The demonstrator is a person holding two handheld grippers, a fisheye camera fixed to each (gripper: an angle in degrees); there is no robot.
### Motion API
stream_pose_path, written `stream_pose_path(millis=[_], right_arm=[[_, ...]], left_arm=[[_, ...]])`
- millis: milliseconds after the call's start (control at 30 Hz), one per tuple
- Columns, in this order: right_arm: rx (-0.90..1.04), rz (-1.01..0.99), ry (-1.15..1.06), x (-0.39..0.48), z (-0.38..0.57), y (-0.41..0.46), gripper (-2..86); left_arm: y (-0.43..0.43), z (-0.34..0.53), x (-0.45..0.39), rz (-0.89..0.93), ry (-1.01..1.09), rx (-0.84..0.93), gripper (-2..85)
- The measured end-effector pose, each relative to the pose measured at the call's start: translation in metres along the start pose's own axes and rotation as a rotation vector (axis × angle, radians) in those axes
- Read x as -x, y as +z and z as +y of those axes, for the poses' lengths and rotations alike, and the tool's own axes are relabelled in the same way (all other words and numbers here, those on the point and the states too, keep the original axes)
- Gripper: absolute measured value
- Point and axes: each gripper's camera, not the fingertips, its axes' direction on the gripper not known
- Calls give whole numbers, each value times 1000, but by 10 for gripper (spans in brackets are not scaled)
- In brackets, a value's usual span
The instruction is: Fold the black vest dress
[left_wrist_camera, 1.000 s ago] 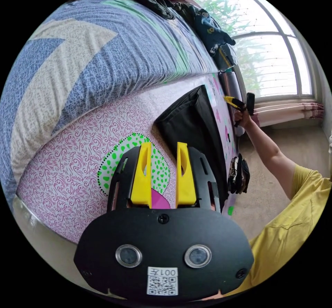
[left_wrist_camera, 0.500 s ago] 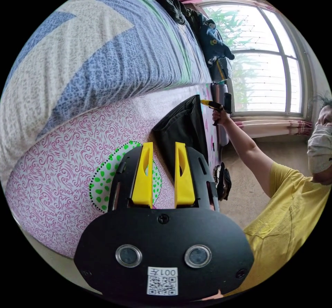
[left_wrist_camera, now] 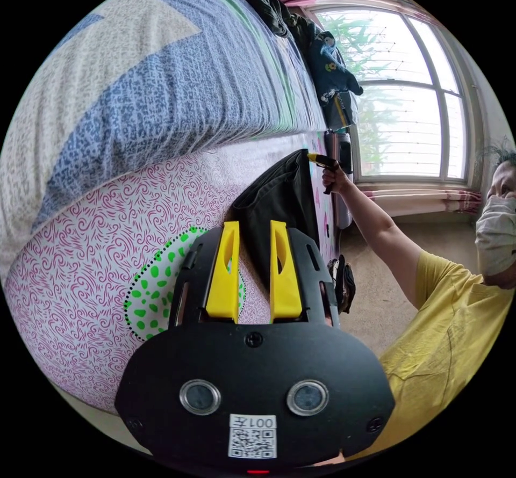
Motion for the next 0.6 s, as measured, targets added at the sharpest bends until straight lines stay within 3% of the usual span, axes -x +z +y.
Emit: stream_pose_path(millis=[500, 600], right_arm=[[9, 37, -12, 24, -18, 0, 15], [25, 126, -44, 36, -21, 3, 13]], left_arm=[[17, 2, 3, 34, -38, -11, 18], [19, 2, 5, 27, -48, -10, 1]])
